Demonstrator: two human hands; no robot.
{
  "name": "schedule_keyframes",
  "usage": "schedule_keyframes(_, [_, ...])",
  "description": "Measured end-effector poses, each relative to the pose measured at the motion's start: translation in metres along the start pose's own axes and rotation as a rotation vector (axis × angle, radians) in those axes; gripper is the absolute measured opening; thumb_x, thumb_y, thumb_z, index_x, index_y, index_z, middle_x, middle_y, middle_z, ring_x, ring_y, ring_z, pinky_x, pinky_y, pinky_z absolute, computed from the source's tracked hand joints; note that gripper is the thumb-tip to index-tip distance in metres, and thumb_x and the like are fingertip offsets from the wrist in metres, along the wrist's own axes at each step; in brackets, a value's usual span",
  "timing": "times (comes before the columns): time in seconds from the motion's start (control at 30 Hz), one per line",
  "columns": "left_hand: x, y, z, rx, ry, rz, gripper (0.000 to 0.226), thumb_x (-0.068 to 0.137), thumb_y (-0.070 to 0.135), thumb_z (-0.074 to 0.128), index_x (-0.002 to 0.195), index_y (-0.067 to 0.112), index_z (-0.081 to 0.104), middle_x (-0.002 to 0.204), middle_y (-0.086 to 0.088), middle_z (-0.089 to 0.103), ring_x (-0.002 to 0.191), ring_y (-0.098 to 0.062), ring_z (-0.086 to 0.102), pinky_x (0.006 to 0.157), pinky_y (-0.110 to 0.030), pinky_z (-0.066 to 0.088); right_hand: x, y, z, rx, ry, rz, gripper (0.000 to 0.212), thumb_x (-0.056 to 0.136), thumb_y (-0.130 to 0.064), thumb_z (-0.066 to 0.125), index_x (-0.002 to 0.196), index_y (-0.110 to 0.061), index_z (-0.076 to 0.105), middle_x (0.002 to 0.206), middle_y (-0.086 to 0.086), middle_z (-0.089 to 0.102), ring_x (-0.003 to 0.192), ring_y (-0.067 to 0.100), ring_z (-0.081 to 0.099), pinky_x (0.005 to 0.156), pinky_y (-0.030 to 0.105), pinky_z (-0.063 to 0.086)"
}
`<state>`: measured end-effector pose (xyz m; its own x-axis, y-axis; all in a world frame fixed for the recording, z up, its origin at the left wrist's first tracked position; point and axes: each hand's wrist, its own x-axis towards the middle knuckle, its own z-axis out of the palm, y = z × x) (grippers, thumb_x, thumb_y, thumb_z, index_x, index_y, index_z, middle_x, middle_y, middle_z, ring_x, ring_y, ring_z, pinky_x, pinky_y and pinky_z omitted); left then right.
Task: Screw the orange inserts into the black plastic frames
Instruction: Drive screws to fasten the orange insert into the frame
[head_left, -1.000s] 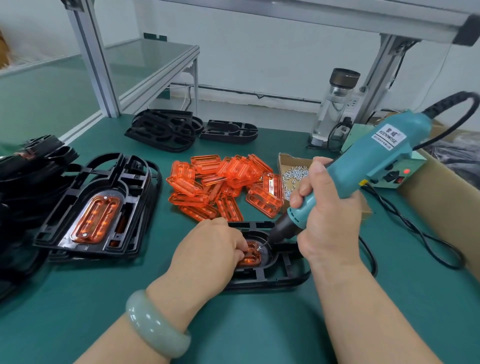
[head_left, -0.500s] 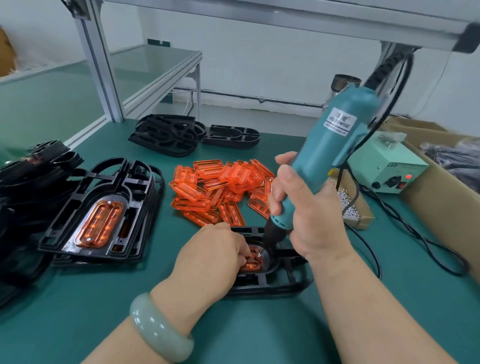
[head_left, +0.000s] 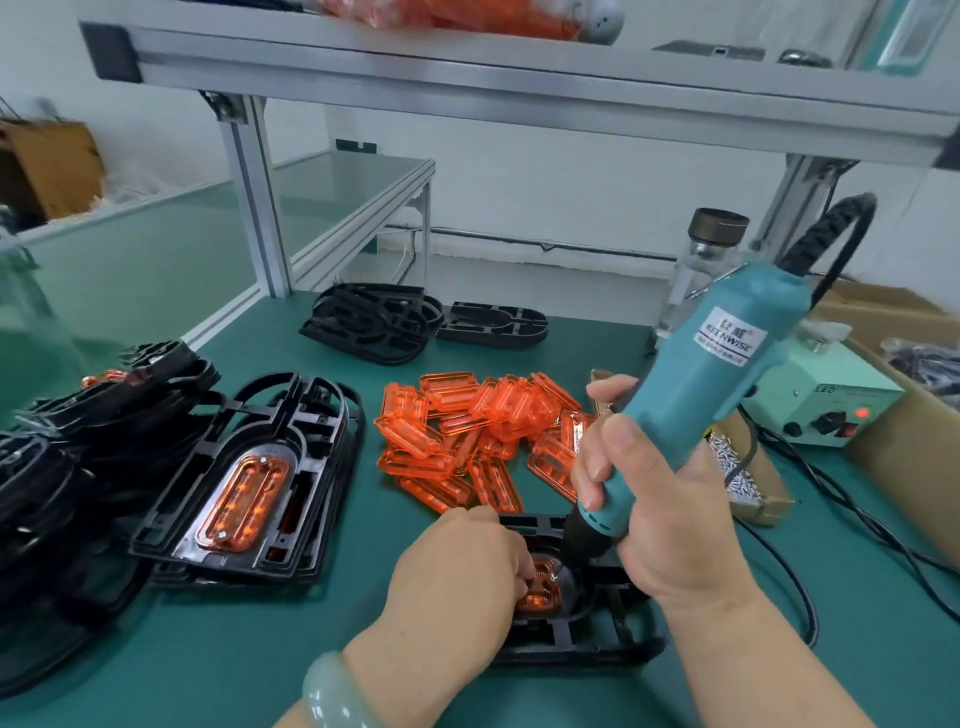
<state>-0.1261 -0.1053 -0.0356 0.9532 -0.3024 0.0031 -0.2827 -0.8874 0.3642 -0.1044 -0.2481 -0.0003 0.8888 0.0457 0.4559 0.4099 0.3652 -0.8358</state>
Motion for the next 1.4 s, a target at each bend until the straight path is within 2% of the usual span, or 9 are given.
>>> schedule_keyframes(0.1, [0.0006, -0.0005, -0.0018, 0.007, 0.001, 0.009, 0.025, 0.094, 0.033, 0.049, 0.116, 0.033, 0.063, 0.11, 0.008, 0.049, 0.111, -0.013, 0.042, 0.09, -0.032, 0.043, 0.0034, -0.0002, 0.0017, -0.018, -0.004, -0.006, 0.019, 0.075, -0.033, 0.065, 0.093, -0.028, 0.068, 0.056, -0.001, 0.048, 0.043, 0.015, 0.044, 0.05, 0.025, 0.041])
schedule_keyframes(0.27, [0.0015, 0.0013, -0.005, 0.005, -0.002, 0.004, 0.024, 0.095, 0.031, 0.049, 0.114, 0.034, 0.064, 0.102, 0.008, 0.045, 0.108, -0.013, 0.045, 0.087, -0.029, 0.043, 0.0041, -0.0018, 0.0019, 0.015, 0.022, 0.03, 0.019, 0.079, -0.023, 0.068, 0.095, -0.018, 0.06, 0.055, -0.002, 0.047, 0.044, 0.014, 0.043, 0.049, 0.022, 0.041])
schedule_keyframes(0.43, [0.0014, 0.0018, -0.0058, 0.001, -0.006, -0.002, 0.023, 0.093, 0.032, 0.052, 0.112, 0.036, 0.065, 0.098, 0.008, 0.043, 0.108, -0.015, 0.047, 0.086, -0.031, 0.045, 0.0029, -0.0016, -0.0003, 0.023, 0.058, 0.038, 0.012, 0.083, -0.017, 0.057, 0.095, -0.016, 0.057, 0.054, -0.003, 0.047, 0.043, 0.013, 0.041, 0.048, 0.021, 0.04])
schedule_keyframes(0.6, [0.0021, 0.0022, -0.0053, 0.019, -0.006, 0.006, 0.023, 0.094, 0.031, 0.052, 0.112, 0.035, 0.065, 0.099, 0.006, 0.045, 0.108, -0.015, 0.048, 0.087, -0.033, 0.045, 0.004, 0.0, -0.0003, 0.018, 0.051, 0.038, 0.017, 0.078, -0.019, 0.068, 0.092, -0.02, 0.06, 0.054, -0.004, 0.048, 0.043, 0.013, 0.042, 0.049, 0.021, 0.041])
schedule_keyframes(0.7, [0.0022, 0.002, -0.0054, 0.002, -0.007, 0.004, 0.024, 0.093, 0.032, 0.053, 0.113, 0.036, 0.065, 0.099, 0.007, 0.045, 0.108, -0.015, 0.048, 0.088, -0.034, 0.046, 0.0041, 0.0006, 0.0002, 0.021, 0.056, 0.031, 0.014, 0.078, -0.017, 0.068, 0.089, -0.024, 0.062, 0.054, -0.004, 0.047, 0.042, 0.013, 0.041, 0.049, 0.022, 0.041])
schedule_keyframes(0.83, [0.0023, 0.0011, -0.0034, 0.0, 0.01, 0.011, 0.022, 0.093, 0.03, 0.053, 0.111, 0.034, 0.066, 0.097, 0.008, 0.044, 0.107, -0.015, 0.047, 0.087, -0.032, 0.045, 0.0029, 0.0009, 0.0, 0.028, 0.072, 0.03, 0.011, 0.083, -0.012, 0.059, 0.091, -0.018, 0.057, 0.053, -0.005, 0.046, 0.042, 0.013, 0.04, 0.048, 0.022, 0.04])
schedule_keyframes(0.97, [0.0024, -0.0001, -0.0018, 0.007, 0.025, 0.021, 0.021, 0.093, 0.029, 0.053, 0.107, 0.032, 0.068, 0.097, 0.007, 0.046, 0.104, -0.015, 0.048, 0.086, -0.032, 0.046, 0.0016, 0.0005, 0.0004, 0.018, 0.063, 0.015, 0.01, 0.084, -0.013, 0.059, 0.093, -0.017, 0.056, 0.053, -0.006, 0.047, 0.042, 0.013, 0.04, 0.047, 0.023, 0.04])
schedule_keyframes(1.23, [0.0035, -0.0014, -0.0003, -0.009, 0.033, 0.025, 0.021, 0.092, 0.033, 0.054, 0.109, 0.034, 0.066, 0.094, 0.01, 0.041, 0.105, -0.013, 0.047, 0.087, -0.032, 0.045, 0.0011, 0.002, 0.0009, -0.032, 0.024, 0.017, 0.013, 0.075, -0.021, 0.068, 0.072, -0.032, 0.062, 0.051, -0.004, 0.045, 0.041, 0.016, 0.04, 0.048, 0.023, 0.04])
schedule_keyframes(1.4, [0.0046, -0.0017, 0.0009, -0.013, 0.028, 0.025, 0.022, 0.092, 0.033, 0.053, 0.111, 0.036, 0.066, 0.094, 0.01, 0.039, 0.108, -0.012, 0.046, 0.085, -0.025, 0.041, 0.0006, 0.0051, 0.0058, -0.067, 0.045, -0.003, 0.027, 0.08, -0.007, 0.062, 0.07, -0.032, 0.062, 0.05, -0.003, 0.043, 0.039, 0.016, 0.039, 0.045, 0.023, 0.039])
